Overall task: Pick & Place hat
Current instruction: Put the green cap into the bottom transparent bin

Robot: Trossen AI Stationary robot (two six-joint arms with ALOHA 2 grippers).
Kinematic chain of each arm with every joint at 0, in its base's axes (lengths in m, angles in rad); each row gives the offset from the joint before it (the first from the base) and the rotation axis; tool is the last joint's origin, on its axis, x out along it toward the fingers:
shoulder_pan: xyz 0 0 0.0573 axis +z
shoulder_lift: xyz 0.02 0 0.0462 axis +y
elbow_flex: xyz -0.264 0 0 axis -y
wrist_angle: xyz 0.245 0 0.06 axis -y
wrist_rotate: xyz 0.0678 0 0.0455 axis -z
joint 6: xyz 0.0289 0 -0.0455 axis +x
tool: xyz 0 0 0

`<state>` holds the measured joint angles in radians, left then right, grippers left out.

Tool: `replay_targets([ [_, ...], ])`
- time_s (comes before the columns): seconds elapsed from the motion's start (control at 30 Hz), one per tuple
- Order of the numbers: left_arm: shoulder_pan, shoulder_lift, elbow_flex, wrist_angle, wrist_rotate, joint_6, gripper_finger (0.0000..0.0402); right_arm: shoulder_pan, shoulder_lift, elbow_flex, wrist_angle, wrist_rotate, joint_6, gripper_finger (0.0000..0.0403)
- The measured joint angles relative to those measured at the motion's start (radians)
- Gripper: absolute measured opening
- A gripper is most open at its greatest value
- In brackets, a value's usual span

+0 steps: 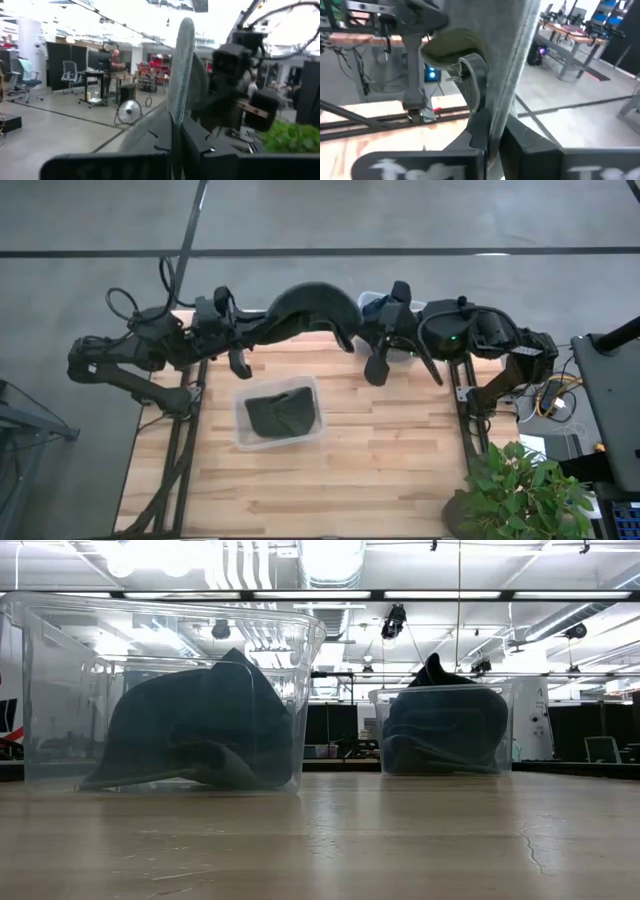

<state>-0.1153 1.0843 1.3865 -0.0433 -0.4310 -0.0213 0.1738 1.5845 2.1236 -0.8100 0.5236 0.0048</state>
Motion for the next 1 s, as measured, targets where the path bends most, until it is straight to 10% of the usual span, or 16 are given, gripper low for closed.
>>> replay_targets([
  [0.63,0.0,-0.006,-0.002,-0.227,0.003,-0.004,0.0052,0.002,-0.023,0.01,-0.229,0.017,0.133,0.0009],
  [1.0,0.001,-0.008,-0.001,-0.355,0.022,-0.019,0.0053,-0.008,0.019,0.002,-0.517,-0.159,0.357,0.0009],
])
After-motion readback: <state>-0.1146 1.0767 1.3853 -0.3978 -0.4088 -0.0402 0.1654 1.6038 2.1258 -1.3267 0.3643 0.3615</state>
